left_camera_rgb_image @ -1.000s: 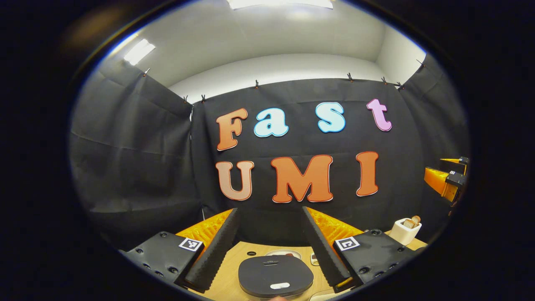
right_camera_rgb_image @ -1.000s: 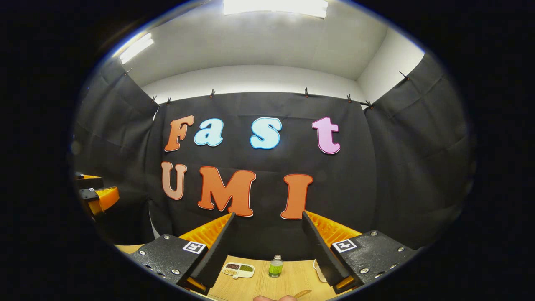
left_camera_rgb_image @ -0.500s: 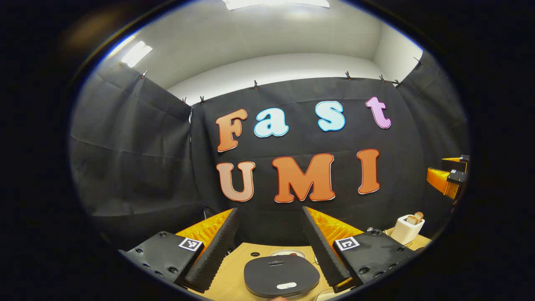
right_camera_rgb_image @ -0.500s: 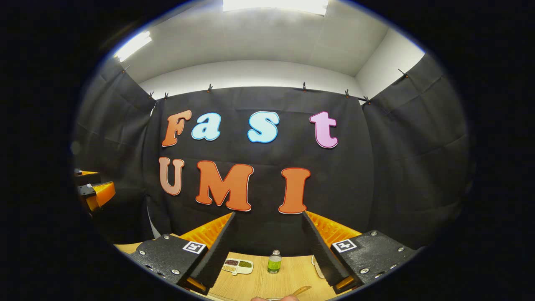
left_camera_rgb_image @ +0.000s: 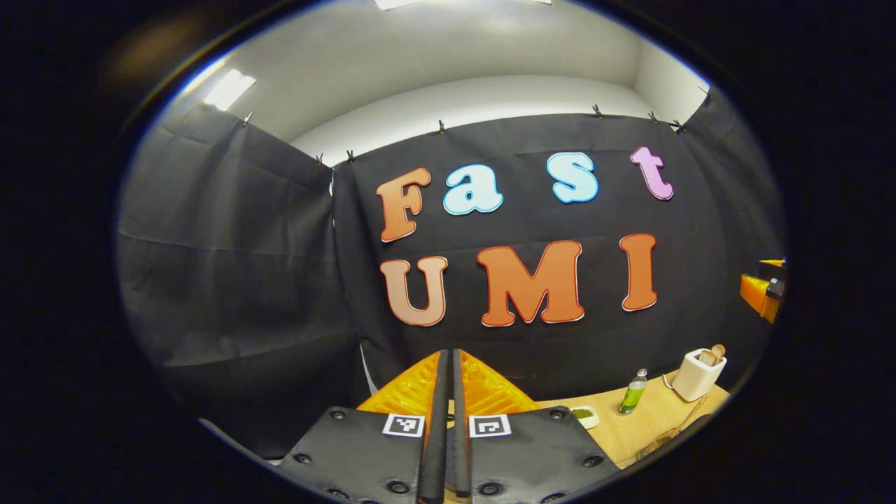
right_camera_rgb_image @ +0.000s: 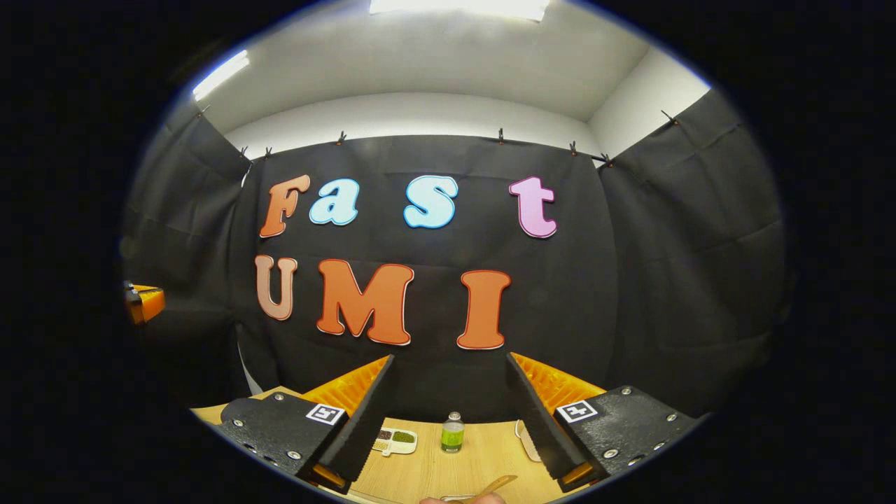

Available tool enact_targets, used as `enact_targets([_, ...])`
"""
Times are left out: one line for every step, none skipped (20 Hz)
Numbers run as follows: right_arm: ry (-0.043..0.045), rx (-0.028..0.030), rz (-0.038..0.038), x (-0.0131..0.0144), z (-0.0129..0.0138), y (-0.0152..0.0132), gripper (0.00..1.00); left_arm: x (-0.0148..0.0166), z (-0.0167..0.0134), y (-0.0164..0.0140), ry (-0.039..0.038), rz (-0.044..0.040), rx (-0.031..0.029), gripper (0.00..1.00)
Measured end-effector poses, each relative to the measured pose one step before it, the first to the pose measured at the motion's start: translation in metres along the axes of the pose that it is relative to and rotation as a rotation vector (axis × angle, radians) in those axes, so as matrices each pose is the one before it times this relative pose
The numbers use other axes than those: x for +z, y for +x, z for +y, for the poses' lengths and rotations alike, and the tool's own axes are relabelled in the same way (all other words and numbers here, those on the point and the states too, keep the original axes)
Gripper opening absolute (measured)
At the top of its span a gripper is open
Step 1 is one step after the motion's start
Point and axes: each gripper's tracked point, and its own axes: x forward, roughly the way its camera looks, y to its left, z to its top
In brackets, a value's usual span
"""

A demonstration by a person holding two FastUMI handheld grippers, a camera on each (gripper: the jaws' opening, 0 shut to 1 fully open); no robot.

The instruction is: Close the left gripper, press the button to open the rice cooker; take a wooden spoon from the chopstick holder with the right hand, scoop a spoonful of rice and pour it into the rice cooker, then put the wooden spoon back into the chopstick holder.

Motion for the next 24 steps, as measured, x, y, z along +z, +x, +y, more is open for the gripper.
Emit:
enact_targets([-0.00573,-0.00709,0.00731,-0.00286,-0.00231,0.00012,0.94,-0.01156,-0.00036,0.00159,-0.01068,0.05473,0.01148,0.10])
enact_targets([-0.00600,-0.00934,0.00940,-0.00469,-0.00337,0.00102,0.94,-0.01038,0.00387,0.00784,-0.02787,0.05822,-0.01869,0.05])
enact_targets([-0.00395,-0.00728,0.00853,-0.00390,-0.00383,0.00013,0.94,-0.01197,-0.00161,0.00670,-0.03336,0.06462,-0.02184,0.05])
enact_targets([-0.00276,-0.00669,0.00800,-0.00332,-0.00277,-0.00278,0.94,-0.01523,-0.00107,0.00621,-0.02709,0.07230,-0.01391,0.05])
enact_targets([0.00004,-0.00676,0.00664,-0.00295,-0.00181,-0.00049,0.96,-0.01293,-0.00333,0.00734,-0.02745,0.07305,-0.02110,0.05])
enact_targets([0.00002,-0.00266,0.00672,-0.00371,-0.00118,0.00073,0.96,-0.01217,-0.00248,0.00907,-0.02526,0.06463,-0.02152,0.05])
enact_targets([-0.00279,-0.00385,0.00678,-0.00351,-0.00246,0.00054,0.94,-0.01040,-0.00089,0.00815,-0.01705,0.06357,-0.01256,0.05])
enact_targets([-0.00692,-0.00312,0.00747,-0.00083,0.00066,0.00070,0.94,-0.00880,-0.00166,0.00860,-0.01363,0.05362,-0.01202,0.05])
enact_targets([-0.00907,-0.00616,0.00503,-0.00213,-0.00132,0.00013,0.94,-0.00696,-0.00523,0.00730,-0.01666,0.05516,-0.01463,0.05])
enact_targets([-0.00939,-0.00468,0.00683,-0.00460,-0.00161,0.00079,0.94,-0.01004,-0.00528,0.00839,-0.00398,0.05090,-0.01607,0.05])
enact_targets([-0.00813,-0.00340,0.00839,-0.00439,-0.00127,0.00082,0.94,-0.00624,-0.00407,0.00913,-0.00376,0.04978,-0.01360,0.05])
enact_targets([-0.00560,-0.00241,0.01290,-0.00722,-0.00196,-0.00046,0.94,-0.01020,-0.00186,0.00748,-0.00835,0.04507,-0.00812,0.05])
enact_targets([-0.00296,-0.00014,0.01301,-0.00673,-0.00075,-0.00120,0.94,-0.01149,-0.00604,0.00642,-0.00964,0.05371,-0.01180,0.05])
enact_targets([-0.00067,-0.00193,0.01357,-0.00745,-0.00348,-0.00422,0.94,-0.00747,-0.00423,0.00865,-0.01223,0.04671,-0.01703,0.05])
enact_targets([0.00019,-0.00290,0.01344,-0.00537,-0.00220,-0.00121,0.94,-0.00980,-0.00307,0.00796,-0.00897,0.05639,-0.00924,0.05])
enact_targets([0.00197,-0.00519,0.01030,-0.00383,-0.00250,0.00188,0.94,-0.00997,-0.00130,0.01041,-0.01116,0.05210,-0.00536,0.05])
enact_targets([0.00244,-0.00627,0.00839,-0.00351,-0.00224,0.00028,0.94,-0.00993,-0.00053,0.00995,-0.01593,0.06032,-0.00456,0.05])
enact_targets([0.00359,-0.00594,0.00709,-0.00303,-0.00300,0.00074,0.94,-0.01292,-0.00033,0.00984,-0.01770,0.06043,-0.00578,0.05])
enact_targets([0.00435,-0.00652,0.00977,-0.00397,-0.00283,0.00154,0.96,-0.00753,-0.00280,0.01026,-0.01681,0.05345,-0.00896,0.05])
enact_targets([0.00603,-0.00449,0.01054,-0.00504,-0.00242,0.00089,0.94,-0.00754,-0.00143,0.00969,-0.01270,0.04245,-0.00439,0.05])
enact_targets([0.00685,-0.00439,0.01074,-0.00472,-0.00196,0.00151,0.94,-0.00630,0.00134,0.00863,-0.00742,0.04439,0.00001,0.02])
enact_targets([0.00625,-0.00397,0.01322,-0.00544,-0.00301,0.00143,0.94,-0.00525,0.00129,0.00914,-0.00618,0.03687,0.00406,0.05])
enact_targets([0.00490,-0.00414,0.01248,-0.00634,-0.00267,0.00049,0.94,-0.00151,0.00133,0.00886,-0.00445,0.02786,0.00250,0.05])
enact_targets([0.00237,-0.00689,0.01195,-0.00476,-0.00208,0.00098,0.94,-0.00468,0.00228,0.00852,-0.00253,0.03073,0.00749,0.06])
